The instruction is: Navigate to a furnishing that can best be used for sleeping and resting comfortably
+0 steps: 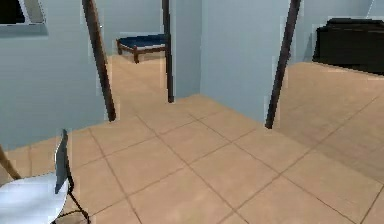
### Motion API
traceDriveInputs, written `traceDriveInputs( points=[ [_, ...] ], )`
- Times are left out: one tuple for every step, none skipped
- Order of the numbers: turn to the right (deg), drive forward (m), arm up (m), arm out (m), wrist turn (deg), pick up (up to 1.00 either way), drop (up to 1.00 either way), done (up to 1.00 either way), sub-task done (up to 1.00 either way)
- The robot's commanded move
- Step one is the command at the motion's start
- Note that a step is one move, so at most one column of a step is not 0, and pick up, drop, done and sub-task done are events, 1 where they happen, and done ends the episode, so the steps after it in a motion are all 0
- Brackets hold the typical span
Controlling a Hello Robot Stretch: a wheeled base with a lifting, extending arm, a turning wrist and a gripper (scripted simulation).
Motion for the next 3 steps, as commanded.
traceDriveInputs(
  points=[
    [-9.0,0.0,0.0,0.0,0.0,0.0,0.0,0.0,0.0],
    [0.0,0.9,0.0,0.0,0.0,0.0,0.0,0.0,0.0],
    [-6.0,0.0,0.0,0.0,0.0,0.0,0.0,0.0,0.0]
  ],
)
